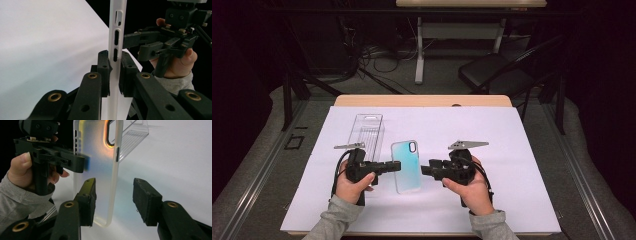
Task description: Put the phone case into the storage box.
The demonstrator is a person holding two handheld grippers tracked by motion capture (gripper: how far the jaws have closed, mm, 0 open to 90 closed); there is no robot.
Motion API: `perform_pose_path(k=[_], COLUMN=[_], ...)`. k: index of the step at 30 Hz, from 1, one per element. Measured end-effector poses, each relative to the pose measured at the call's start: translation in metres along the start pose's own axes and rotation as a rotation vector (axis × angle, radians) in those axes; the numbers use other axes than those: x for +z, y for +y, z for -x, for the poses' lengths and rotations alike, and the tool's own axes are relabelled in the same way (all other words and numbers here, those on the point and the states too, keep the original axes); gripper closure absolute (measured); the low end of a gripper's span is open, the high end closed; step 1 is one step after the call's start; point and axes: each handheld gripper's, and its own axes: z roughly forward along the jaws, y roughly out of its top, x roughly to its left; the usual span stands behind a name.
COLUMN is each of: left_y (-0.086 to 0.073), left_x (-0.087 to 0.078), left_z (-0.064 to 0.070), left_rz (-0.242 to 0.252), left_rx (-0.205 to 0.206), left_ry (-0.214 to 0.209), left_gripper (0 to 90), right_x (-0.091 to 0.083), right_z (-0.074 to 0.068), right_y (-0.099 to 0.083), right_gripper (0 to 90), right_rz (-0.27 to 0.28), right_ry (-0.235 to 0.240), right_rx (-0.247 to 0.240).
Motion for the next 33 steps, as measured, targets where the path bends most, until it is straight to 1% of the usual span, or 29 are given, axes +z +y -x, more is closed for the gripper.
perform_pose_path(k=[1,6,7,11,20,33], left_y=[-0.001,-0.002,-0.002,-0.003,-0.006,-0.007], left_x=[0.002,0.005,0.007,0.01,0.015,0.019], left_z=[0.001,0.003,0.004,0.006,0.01,0.012], left_rz=[-0.003,-0.017,-0.021,-0.027,-0.048,-0.06], left_rx=[0.002,0.006,0.009,0.01,0.013,0.025], left_ry=[-0.003,-0.012,-0.021,-0.032,-0.043,-0.054], left_gripper=[81.6,81.6,81.6,81.6,81.6,81.6], right_x=[0.0,0.0,-0.001,-0.002,-0.003,-0.003], right_z=[0.001,0.003,0.004,0.005,0.008,0.009], right_y=[0.0,0.0,0.0,0.0,0.0,0.0], right_gripper=[55.5,56.9,57.9,59.4,63.7,66.7], right_rz=[0.0,-0.003,0.0,0.004,0.005,0.004], right_ry=[0.01,0.017,0.023,0.038,0.042,0.041], right_rx=[0.008,0.022,0.028,0.044,0.047,0.053])
